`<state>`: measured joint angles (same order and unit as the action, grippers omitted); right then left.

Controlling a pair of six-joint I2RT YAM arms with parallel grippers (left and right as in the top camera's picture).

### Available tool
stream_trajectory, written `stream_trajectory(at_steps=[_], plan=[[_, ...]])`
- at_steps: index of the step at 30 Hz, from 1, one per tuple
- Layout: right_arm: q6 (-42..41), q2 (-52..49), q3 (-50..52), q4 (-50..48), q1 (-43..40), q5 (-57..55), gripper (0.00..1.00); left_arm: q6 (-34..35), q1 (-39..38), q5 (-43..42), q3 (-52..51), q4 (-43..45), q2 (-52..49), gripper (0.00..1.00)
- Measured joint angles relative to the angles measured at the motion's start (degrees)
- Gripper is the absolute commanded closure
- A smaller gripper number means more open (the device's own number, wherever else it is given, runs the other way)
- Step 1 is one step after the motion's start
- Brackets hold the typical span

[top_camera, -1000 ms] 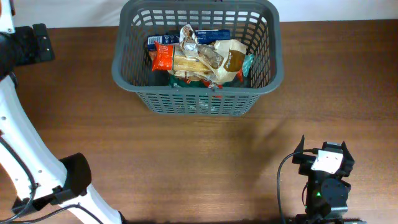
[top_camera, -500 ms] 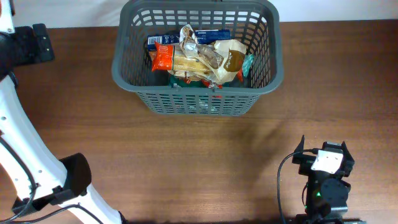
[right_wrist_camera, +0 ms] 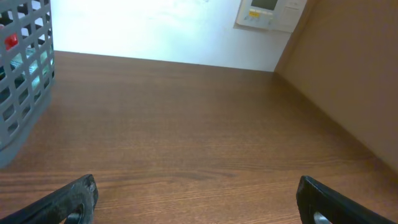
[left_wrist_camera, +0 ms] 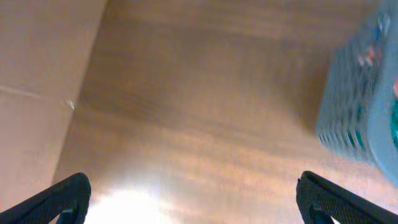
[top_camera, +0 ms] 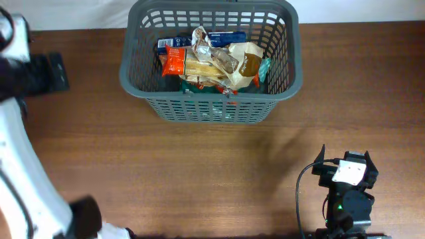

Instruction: Pack container

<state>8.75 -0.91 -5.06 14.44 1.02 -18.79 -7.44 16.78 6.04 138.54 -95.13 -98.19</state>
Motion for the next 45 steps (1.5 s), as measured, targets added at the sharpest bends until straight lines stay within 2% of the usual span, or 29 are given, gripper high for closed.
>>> stream_trajectory(at_steps=[4, 11, 14, 20, 25, 32, 37, 45], plan=[[-0.02, 0.0, 0.04, -0.2, 0.0, 0.0, 0.01, 0.02, -3.26, -0.28, -18.67, 15.06, 13.16, 0.01], [0.0, 0.02, 0.07, -0.33, -0.02, 0.0, 0.01, 0.24, -14.6, -3.98, -56.5, 61.81, 35.76, 0.01], [0.0, 0.02, 0.11, -0.37, -0.02, 0.04, 0.01, 0.24, -17.97, -5.03, -72.74, 78.36, 44.13, 0.01], [-0.02, 0.02, 0.13, -0.39, 0.0, 0.2, 0.01, 0.22, -18.32, -5.27, -98.27, 94.62, 59.67, 0.01], [-0.02, 0.02, 0.15, -0.39, 0.0, 0.2, 0.01, 0.24, -18.32, -5.2, -113.28, 97.61, 72.59, 0.01], [-0.02, 0.02, 0.15, -0.39, 0.0, 0.2, 0.01, 0.24, -18.32, -5.01, -126.6, 97.77, 87.76, 0.01], [0.0, 0.02, 0.15, -0.39, 0.0, 0.2, 0.01, 0.24, -18.32, -5.03, -130.57, 95.73, 92.54, 0.01], [-0.02, 0.02, 0.15, -0.39, 0.0, 0.2, 0.01, 0.24, -18.32, -5.03, -131.75, 88.5, 94.03, 0.01]])
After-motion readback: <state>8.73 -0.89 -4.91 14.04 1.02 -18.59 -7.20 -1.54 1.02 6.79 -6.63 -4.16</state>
